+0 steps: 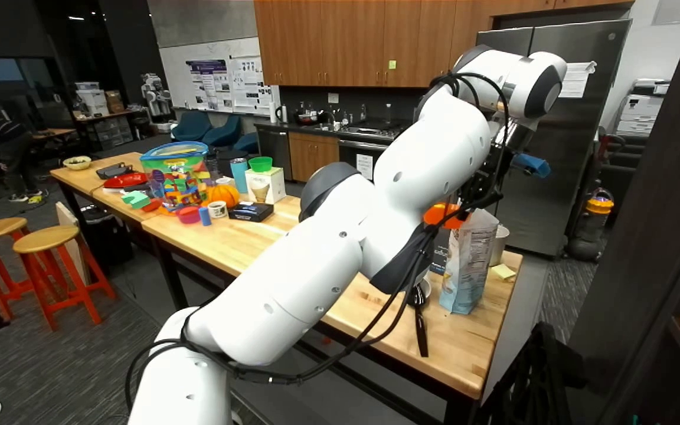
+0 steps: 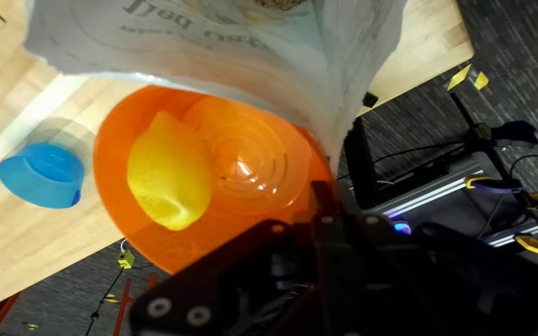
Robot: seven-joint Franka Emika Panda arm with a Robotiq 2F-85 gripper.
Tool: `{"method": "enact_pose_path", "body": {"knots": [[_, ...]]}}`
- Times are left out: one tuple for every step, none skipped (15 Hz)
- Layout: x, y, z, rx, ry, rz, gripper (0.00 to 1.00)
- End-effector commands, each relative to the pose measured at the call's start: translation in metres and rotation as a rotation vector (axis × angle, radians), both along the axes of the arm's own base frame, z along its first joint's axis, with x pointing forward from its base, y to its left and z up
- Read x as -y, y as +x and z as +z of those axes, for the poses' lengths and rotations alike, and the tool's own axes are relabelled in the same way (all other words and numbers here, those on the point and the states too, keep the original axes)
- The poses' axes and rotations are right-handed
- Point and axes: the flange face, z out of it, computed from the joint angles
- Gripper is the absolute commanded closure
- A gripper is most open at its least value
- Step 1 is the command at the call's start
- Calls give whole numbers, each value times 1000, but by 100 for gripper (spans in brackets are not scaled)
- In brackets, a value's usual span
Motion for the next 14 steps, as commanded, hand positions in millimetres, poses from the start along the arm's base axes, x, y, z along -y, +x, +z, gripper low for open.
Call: {"method": "enact_pose_path", "body": {"knots": [[0,0,0,0,0,0,96],[0,0,0,0,0,0,96],[0,0,0,0,0,0,96],[0,0,0,0,0,0,96],[0,0,0,1,0,0,96],[0,0,0,1,0,0,96],[-6,4,-5,-1,20,17,99],[-14,8,-9,-6,26,39,99],[-30,15,-13,-12,34,80,99],[-48,21,-15,-11,53,122,99],[-68,28,-18,-12,68,169,99],[-86,33,-20,-13,91,214,99],[-105,37,-24,-20,105,260,99],[-122,40,-27,-26,115,303,99]]}}
